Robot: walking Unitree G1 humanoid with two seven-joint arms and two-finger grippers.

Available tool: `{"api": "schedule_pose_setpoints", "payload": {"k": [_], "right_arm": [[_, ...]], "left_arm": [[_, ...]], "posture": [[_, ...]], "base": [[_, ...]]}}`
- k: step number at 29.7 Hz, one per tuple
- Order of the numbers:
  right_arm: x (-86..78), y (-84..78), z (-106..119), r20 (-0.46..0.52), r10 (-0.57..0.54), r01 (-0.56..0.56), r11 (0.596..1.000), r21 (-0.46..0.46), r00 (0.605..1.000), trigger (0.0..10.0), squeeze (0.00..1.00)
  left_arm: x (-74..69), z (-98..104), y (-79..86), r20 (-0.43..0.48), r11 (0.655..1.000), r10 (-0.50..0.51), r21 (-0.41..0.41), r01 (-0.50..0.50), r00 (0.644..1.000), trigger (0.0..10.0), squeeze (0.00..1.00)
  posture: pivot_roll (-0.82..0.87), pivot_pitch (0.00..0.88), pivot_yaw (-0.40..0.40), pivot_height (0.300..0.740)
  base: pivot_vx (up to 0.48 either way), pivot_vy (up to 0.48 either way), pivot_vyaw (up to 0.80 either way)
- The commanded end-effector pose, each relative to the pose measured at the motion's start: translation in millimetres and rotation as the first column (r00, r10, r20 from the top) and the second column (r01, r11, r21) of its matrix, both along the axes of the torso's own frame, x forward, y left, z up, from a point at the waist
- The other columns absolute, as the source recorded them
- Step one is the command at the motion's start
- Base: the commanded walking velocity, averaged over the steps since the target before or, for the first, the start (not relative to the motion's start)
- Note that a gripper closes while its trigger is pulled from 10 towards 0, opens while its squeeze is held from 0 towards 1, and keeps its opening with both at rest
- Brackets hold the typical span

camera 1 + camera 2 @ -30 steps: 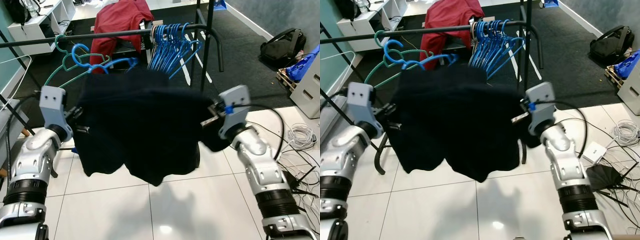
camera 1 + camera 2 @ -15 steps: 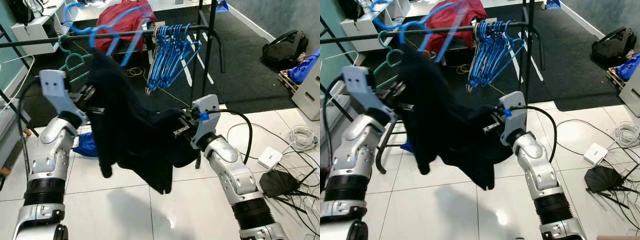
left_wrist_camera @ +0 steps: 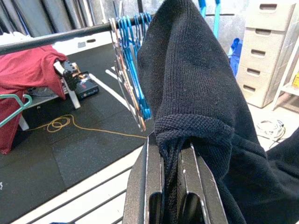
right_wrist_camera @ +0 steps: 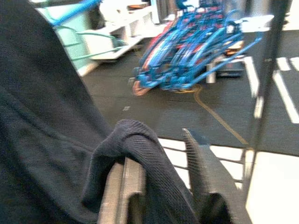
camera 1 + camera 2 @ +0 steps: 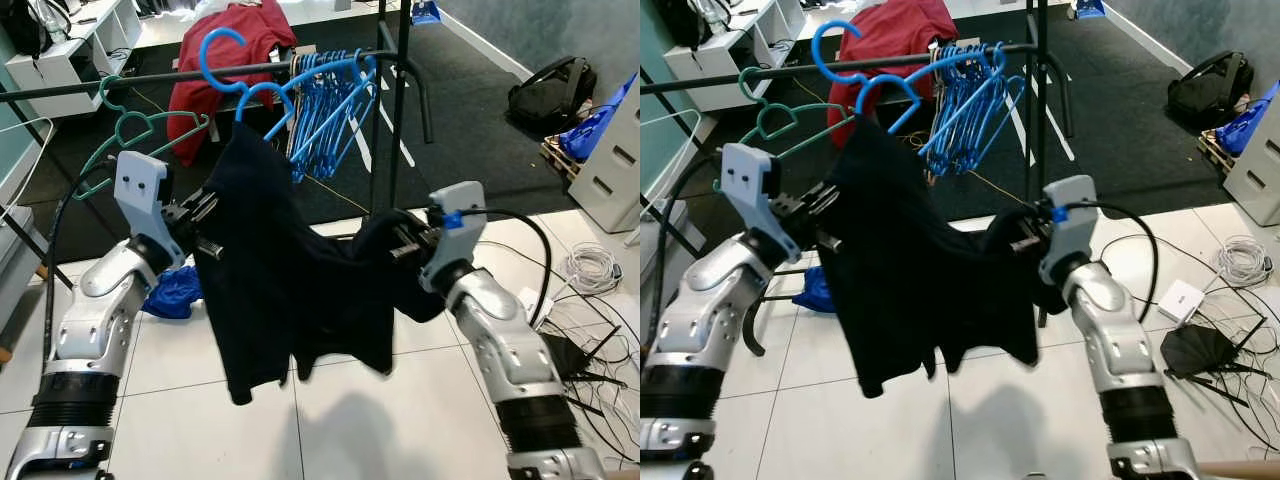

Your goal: Hang hanger

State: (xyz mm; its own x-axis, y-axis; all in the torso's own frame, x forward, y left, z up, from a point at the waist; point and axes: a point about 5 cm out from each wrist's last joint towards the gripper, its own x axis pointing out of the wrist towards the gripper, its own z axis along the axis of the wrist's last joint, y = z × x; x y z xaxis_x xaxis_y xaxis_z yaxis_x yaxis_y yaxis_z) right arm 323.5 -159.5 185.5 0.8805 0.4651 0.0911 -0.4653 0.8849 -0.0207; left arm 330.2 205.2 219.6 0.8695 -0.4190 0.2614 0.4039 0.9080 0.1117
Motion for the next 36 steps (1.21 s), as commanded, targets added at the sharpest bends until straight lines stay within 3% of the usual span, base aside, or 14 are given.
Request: {"api": "schedule_pose_setpoints", "payload": {"k": [1,5,10,17,22,23,24,25,26,28,29,31,33,36], "right_arm": [[-5.2,4.7,4,0.003,0.068,-0.068,0.997,0.024,0.998,10.0,1.00],[-36.5,-8.6,6,-0.053,0.329,-0.332,0.942,-0.055,0.943,10.0,1.00],[-52.7,-18.3,6,-0.114,0.411,-0.424,0.896,-0.133,0.904,10.0,1.00],[-53.5,-55.4,10,-0.170,0.297,-0.334,0.905,-0.263,0.940,10.0,1.00],[-45.5,-80.1,42,-0.013,0.165,-0.164,0.959,-0.231,0.986,10.0,1.00],[-49.6,-80.9,53,0.028,0.196,-0.187,0.963,-0.193,0.980,10.0,1.00],[-56.3,-81.4,63,0.046,0.246,-0.235,0.955,-0.180,0.968,10.0,0.76],[-62.5,-82.7,71,0.051,0.290,-0.277,0.944,-0.180,0.956,10.0,0.00],[-62.5,-82.7,71,0.051,0.290,-0.277,0.944,-0.180,0.956,10.0,0.00],[-74.4,-88.2,87,0.063,0.358,-0.341,0.921,-0.188,0.932,10.0,0.00],[-74.4,-88.2,87,0.063,0.358,-0.341,0.921,-0.188,0.932,10.0,0.00],[-84.3,-90.6,95,0.025,0.416,-0.401,0.889,-0.220,0.909,10.0,0.00],[-90.8,-87.4,91,-0.052,0.468,-0.465,0.849,-0.252,0.882,10.0,0.00],[-92.5,-85.8,88,-0.082,0.484,-0.487,0.833,-0.261,0.871,10.0,0.00]], "left_arm": [[-1.7,1,12.4,-0.003,0.999,0.035,0.020,-0.035,0.999,10.0,0.00],[-2.6,7,29.7,0.010,0.994,0.060,0.093,-0.060,0.998,10.0,0.00],[-3.3,9,32.0,0.012,0.988,0.048,0.144,-0.049,0.999,10.0,0.00],[-4.1,12,37.9,0.009,0.976,0.036,0.213,-0.037,0.999,10.0,0.00],[-5.9,16,43.0,-0.003,0.944,-0.014,0.328,0.015,1.000,10.0,0.00],[-7.2,17,44.1,-0.009,0.924,-0.044,0.381,0.044,0.999,10.0,0.00],[-8.2,20,45.4,-0.004,0.879,-0.057,0.473,0.052,0.998,10.0,0.00],[-8.7,22,46.1,0.000,0.827,-0.071,0.559,0.059,0.997,10.0,0.00],[-8.7,22,46.1,0.000,0.827,-0.071,0.559,0.059,0.997,10.0,0.00],[-9.3,26,45.3,-0.002,0.710,-0.119,0.698,0.086,0.993,10.0,0.00],[-9.3,26,45.3,-0.002,0.710,-0.119,0.698,0.086,0.993,10.0,0.00],[-10.2,33,40.5,-0.017,0.596,-0.190,0.793,0.129,0.982,10.0,0.00],[-10.8,39,34.4,-0.022,0.529,-0.243,0.835,0.151,0.970,10.0,0.00],[-10.8,41,31.8,-0.019,0.514,-0.260,0.844,0.155,0.965,10.0,0.00]], "posture": [[-0.13,0.111,0.077,0.740],[-0.14,0.114,0.076,0.740],[-0.14,0.114,0.078,0.740],[-0.14,0.115,0.083,0.740],[-0.15,0.115,0.085,0.740],[-0.15,0.115,0.085,0.740],[-0.14,0.114,0.080,0.740],[-0.14,0.113,0.078,0.740],[-0.14,0.113,0.078,0.740],[-0.14,0.113,0.076,0.740],[-0.14,0.113,0.076,0.740],[-0.15,0.109,0.076,0.740],[-0.15,0.103,0.074,0.740],[-0.15,0.100,0.072,0.740]], "base": [[0.000,0.000,0.00],[0.000,0.000,0.00],[0.000,0.000,0.00],[0.000,0.000,0.00],[0.000,0.000,0.00],[0.000,0.000,0.00],[0.000,0.000,0.00],[0.000,0.000,0.00],[0.000,0.000,0.00],[0.000,0.000,0.00],[0.000,0.000,0.00],[0.000,0.000,0.00],[0.000,0.000,0.00],[0.000,0.000,0.00]]}}
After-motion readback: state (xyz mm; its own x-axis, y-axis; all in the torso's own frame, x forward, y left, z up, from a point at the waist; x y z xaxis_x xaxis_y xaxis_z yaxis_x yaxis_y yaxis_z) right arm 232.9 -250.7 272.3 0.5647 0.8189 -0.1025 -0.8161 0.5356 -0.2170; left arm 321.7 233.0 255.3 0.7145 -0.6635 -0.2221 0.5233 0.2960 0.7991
